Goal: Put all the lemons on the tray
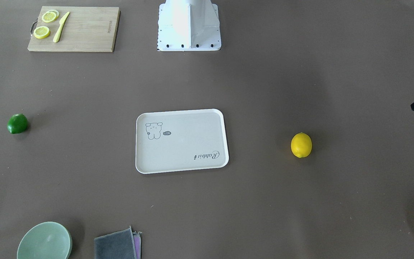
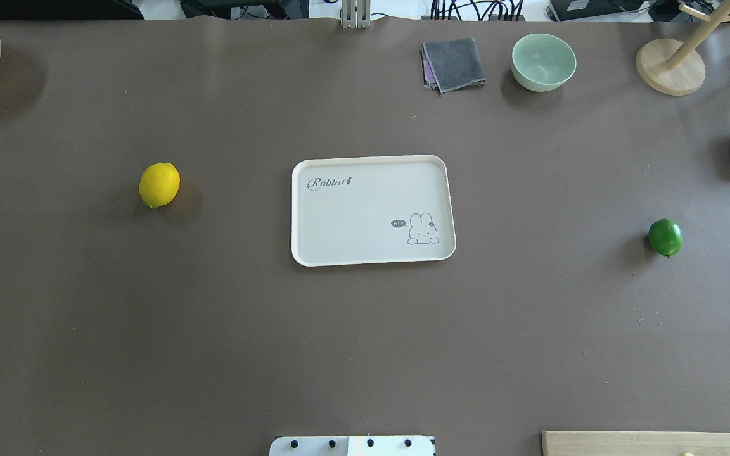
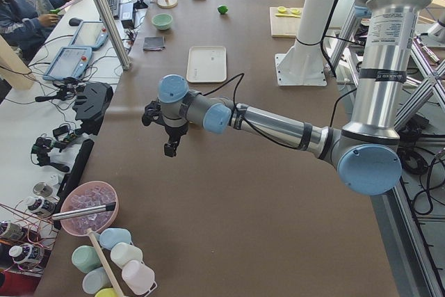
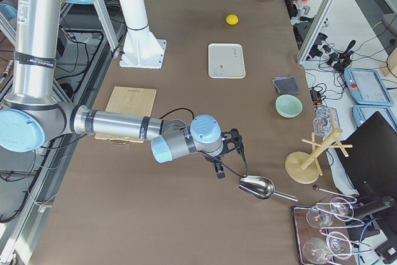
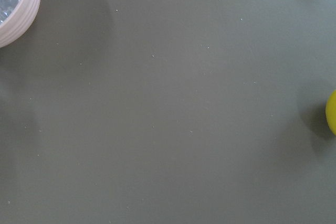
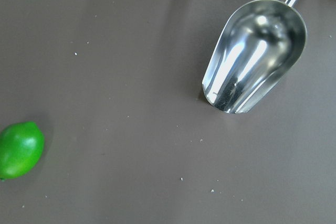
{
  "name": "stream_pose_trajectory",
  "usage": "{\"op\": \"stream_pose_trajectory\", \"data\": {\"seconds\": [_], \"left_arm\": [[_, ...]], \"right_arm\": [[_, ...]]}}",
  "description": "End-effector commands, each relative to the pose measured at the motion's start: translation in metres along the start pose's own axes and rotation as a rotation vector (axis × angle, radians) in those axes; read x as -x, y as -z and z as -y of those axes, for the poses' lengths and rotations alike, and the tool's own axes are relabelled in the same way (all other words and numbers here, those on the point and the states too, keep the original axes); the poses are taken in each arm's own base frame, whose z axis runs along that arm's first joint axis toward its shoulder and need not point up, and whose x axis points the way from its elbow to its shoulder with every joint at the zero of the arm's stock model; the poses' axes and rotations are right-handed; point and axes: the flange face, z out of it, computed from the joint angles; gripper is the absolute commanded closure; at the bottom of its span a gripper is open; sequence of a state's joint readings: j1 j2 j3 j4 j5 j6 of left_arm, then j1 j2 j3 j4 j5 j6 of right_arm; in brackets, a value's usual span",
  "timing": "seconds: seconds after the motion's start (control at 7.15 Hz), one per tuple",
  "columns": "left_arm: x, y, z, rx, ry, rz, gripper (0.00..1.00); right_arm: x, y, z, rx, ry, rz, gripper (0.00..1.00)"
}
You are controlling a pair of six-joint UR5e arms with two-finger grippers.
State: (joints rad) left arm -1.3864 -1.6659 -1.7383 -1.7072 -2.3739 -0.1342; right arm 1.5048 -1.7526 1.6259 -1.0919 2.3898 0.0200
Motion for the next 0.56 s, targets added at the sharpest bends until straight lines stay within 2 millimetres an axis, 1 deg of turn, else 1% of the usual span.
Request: {"op": "stream_pose_trajectory", "data": {"seconds": [0.0,0.14,0.28,0.42], "left_arm": [[-0.005,0.006,-0.006,-0.014,-0.013,-0.002,0.02],[0.003,0.001,-0.018,-0.006,-0.002,0.016,0.02],[0.006,-0.003,-0.02,0.004,0.009,0.015,0.02],[0.003,0.0,-0.017,-0.004,-0.002,0.012,0.02]], "right_arm": [[-0.01,0.001,-0.008,0.004,-0.025,-0.031,0.0],[-0.013,0.002,-0.013,0.004,-0.035,-0.036,0.0],[-0.018,0.006,-0.02,-0.002,-0.046,-0.04,0.0],[-0.021,0.006,-0.023,0.0,-0.06,-0.042,0.0]]}}
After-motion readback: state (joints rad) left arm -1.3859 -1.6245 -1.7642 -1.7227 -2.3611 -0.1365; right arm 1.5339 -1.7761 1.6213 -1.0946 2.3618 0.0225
